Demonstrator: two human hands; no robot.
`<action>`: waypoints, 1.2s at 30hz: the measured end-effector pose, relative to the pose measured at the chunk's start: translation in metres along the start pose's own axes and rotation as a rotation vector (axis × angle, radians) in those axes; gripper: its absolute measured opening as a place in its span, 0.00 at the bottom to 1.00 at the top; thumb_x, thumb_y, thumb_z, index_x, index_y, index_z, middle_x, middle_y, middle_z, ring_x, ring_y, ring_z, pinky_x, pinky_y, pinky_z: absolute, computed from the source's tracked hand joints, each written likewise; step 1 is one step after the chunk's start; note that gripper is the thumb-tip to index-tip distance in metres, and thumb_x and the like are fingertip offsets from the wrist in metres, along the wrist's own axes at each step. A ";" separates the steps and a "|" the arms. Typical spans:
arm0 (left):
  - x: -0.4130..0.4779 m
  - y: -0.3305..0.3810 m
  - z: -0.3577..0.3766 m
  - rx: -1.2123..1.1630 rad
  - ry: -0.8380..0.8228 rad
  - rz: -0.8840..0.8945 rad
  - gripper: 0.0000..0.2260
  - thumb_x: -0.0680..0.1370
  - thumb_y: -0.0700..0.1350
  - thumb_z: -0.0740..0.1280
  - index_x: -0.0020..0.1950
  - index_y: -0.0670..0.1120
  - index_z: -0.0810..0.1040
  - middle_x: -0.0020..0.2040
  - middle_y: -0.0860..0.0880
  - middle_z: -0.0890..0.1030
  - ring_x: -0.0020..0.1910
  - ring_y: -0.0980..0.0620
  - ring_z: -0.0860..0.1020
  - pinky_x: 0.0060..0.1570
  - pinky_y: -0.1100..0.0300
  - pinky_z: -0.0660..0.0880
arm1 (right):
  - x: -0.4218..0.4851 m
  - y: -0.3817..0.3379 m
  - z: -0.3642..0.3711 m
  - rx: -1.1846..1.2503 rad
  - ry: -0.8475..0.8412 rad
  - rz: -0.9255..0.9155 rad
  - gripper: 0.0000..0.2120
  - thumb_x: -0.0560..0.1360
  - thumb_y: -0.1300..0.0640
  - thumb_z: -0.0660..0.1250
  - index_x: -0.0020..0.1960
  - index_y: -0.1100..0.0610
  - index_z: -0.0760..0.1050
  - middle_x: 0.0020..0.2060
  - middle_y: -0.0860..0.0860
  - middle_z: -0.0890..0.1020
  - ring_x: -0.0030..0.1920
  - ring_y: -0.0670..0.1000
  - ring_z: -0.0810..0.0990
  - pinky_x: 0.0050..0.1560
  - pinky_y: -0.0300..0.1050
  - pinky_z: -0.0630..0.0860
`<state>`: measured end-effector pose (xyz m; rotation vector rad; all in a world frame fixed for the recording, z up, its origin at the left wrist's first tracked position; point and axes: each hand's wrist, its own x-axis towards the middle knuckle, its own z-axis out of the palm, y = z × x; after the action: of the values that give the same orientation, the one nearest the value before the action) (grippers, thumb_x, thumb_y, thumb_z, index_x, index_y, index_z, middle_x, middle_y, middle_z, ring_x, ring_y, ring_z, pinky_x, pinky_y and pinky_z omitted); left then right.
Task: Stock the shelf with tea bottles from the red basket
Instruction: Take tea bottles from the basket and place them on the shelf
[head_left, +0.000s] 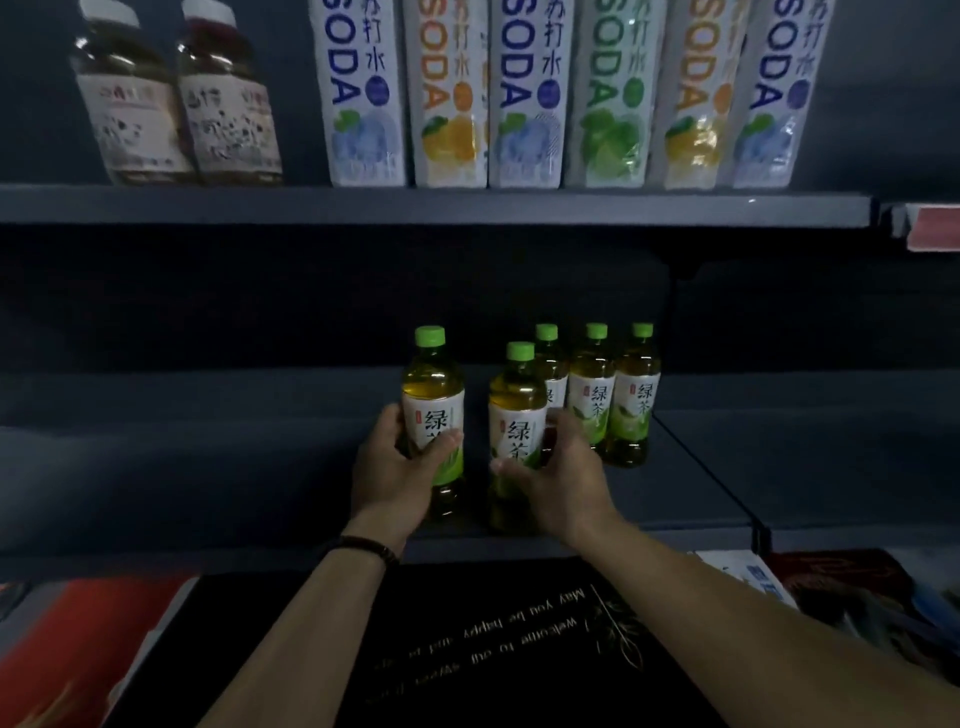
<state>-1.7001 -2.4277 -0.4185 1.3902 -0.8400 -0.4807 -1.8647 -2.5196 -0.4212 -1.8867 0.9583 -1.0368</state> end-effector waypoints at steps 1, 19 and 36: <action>0.005 -0.010 0.000 0.013 0.009 0.022 0.15 0.78 0.47 0.77 0.61 0.58 0.79 0.57 0.58 0.85 0.57 0.57 0.83 0.57 0.50 0.82 | 0.004 0.007 0.006 -0.011 0.007 0.000 0.27 0.71 0.56 0.82 0.64 0.49 0.71 0.51 0.41 0.82 0.50 0.39 0.80 0.49 0.32 0.77; 0.046 -0.062 0.016 0.159 0.146 0.047 0.27 0.70 0.42 0.84 0.66 0.50 0.78 0.53 0.57 0.82 0.54 0.55 0.82 0.50 0.62 0.76 | 0.037 0.034 0.076 -0.289 0.286 0.026 0.23 0.73 0.49 0.77 0.64 0.52 0.76 0.60 0.51 0.82 0.62 0.53 0.81 0.61 0.54 0.80; 0.066 -0.066 0.040 0.190 0.197 -0.008 0.28 0.72 0.47 0.82 0.71 0.51 0.78 0.56 0.51 0.87 0.53 0.50 0.83 0.53 0.55 0.78 | 0.049 0.033 0.075 -0.360 0.351 0.150 0.21 0.75 0.48 0.76 0.61 0.55 0.71 0.59 0.54 0.80 0.60 0.58 0.80 0.54 0.54 0.80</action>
<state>-1.6772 -2.5124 -0.4688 1.5874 -0.7334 -0.2698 -1.7869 -2.5567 -0.4624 -1.9094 1.5531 -1.1883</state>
